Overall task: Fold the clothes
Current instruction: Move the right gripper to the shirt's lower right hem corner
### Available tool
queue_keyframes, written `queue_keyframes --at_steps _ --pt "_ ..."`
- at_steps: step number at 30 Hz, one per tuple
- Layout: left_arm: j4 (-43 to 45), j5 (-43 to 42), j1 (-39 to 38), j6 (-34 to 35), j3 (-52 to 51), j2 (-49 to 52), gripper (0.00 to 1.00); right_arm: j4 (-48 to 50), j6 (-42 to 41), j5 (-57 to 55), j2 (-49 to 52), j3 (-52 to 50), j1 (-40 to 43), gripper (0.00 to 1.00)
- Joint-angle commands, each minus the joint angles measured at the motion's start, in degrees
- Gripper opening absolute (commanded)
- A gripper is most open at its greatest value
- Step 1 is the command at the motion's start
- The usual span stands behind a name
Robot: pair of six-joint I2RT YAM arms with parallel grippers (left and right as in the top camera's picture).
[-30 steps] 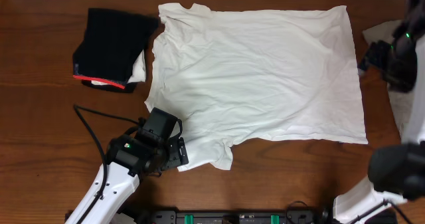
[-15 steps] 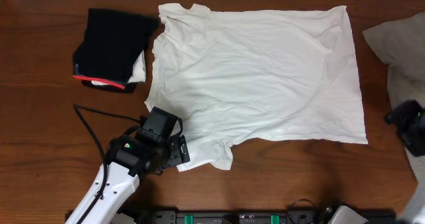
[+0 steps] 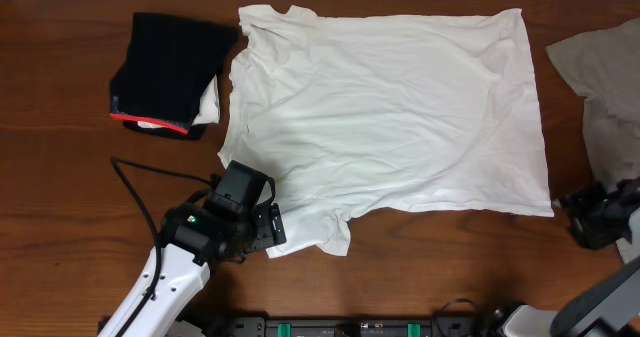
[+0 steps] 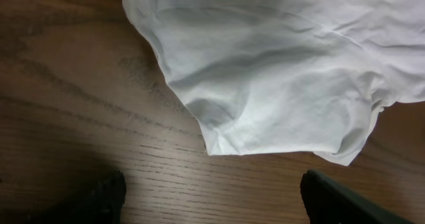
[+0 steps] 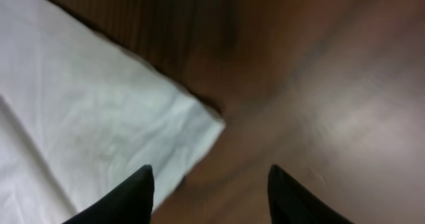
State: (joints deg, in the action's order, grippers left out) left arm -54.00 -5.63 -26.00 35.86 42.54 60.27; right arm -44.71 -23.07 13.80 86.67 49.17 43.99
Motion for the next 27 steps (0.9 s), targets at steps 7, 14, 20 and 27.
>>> queue_keyframes --at_steps 7,14,20,27 --pt "-0.3 0.2 -0.2 0.2 -0.1 -0.1 0.86 9.7 0.4 3.3 4.8 -7.0 0.2 0.61" --pt "-0.3 0.2 -0.2 0.2 -0.1 -0.1 0.86 18.6 0.4 7.5 5.0 -11.6 0.2 0.58" --pt "-0.6 0.2 -0.2 0.2 -0.1 -0.1 0.86 16.7 -0.8 7.7 5.0 -12.3 0.2 0.43" --pt "-0.7 0.2 -0.2 0.2 -0.1 -0.1 0.86 11.6 -4.6 7.6 5.0 -12.3 0.2 0.47"
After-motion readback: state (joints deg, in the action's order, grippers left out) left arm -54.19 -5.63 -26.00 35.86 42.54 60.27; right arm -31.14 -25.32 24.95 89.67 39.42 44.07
